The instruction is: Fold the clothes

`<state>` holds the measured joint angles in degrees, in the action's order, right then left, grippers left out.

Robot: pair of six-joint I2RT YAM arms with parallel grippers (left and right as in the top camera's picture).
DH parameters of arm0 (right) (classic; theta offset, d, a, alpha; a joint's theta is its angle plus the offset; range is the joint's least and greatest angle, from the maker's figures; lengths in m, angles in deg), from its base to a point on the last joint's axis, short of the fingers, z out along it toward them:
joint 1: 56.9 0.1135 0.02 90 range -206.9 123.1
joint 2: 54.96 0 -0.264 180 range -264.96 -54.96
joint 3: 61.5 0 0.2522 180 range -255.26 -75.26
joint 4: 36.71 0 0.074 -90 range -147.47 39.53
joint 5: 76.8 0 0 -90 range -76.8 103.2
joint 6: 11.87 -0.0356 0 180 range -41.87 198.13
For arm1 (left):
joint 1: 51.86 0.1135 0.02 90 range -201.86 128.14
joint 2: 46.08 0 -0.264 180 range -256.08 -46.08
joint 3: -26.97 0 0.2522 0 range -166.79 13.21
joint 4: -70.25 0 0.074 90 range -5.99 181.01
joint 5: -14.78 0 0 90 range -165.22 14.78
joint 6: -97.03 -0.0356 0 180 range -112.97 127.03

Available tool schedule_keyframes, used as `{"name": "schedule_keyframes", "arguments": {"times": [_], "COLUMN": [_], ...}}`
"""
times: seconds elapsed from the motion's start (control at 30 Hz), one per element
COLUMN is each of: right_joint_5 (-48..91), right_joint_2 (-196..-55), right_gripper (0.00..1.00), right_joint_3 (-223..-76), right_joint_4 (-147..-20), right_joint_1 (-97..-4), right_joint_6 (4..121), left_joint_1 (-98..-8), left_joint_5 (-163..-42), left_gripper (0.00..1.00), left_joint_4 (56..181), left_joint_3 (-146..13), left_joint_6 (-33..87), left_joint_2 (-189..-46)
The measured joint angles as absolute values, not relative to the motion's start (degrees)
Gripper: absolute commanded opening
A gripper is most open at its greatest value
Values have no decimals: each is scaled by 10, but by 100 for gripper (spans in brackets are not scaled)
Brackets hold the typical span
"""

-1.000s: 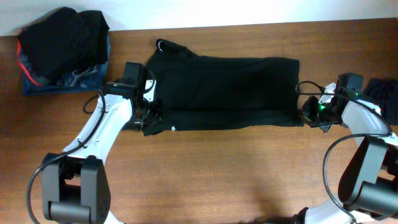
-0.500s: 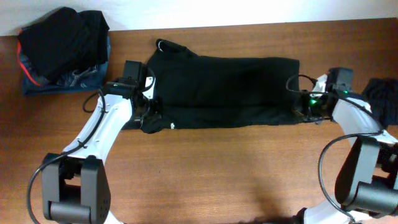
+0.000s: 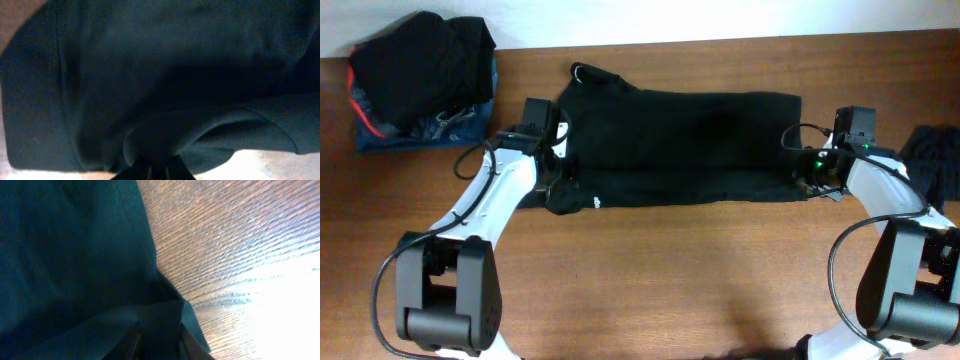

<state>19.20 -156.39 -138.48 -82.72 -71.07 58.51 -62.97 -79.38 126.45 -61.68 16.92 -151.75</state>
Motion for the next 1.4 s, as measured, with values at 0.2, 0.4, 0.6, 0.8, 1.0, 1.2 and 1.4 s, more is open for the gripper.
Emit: {"name": "schedule_keyframes", "arguments": {"times": [0.2,0.4,0.6,0.8,1.0,1.2,1.4], "right_joint_5": [183,181,172,160,160,160,160], "right_joint_2": [-1564,-1564,-1564,-1564,-1564,-1564,-1564], "right_gripper": [23,62,93,100,99,99,99], "right_joint_3": [-1385,-1385,-1385,-1385,-1385,-1385,-1385], "right_joint_4": [-815,-799,-780,-783,-787,-798,-803], "right_joint_1": [-711,-711,-711,-711,-711,-711,-711], "right_joint_6": [584,582,586,586,586,586,586], "left_joint_1": [-630,-630,-630,-630,-630,-630,-630], "left_joint_5": [-789,-779,-770,-780,-796,-804,-827], "left_gripper": [18,34,73,93,94,93,89], "left_joint_4": [1247,1235,1219,1251,1310,1315,1305], "left_joint_3": [-617,-617,-617,-617,-617,-617,-617], "left_joint_6": [167,165,160,158,186,202,202], "left_joint_2": [-1517,-1517,-1517,-1517,-1517,-1517,-1526]}}
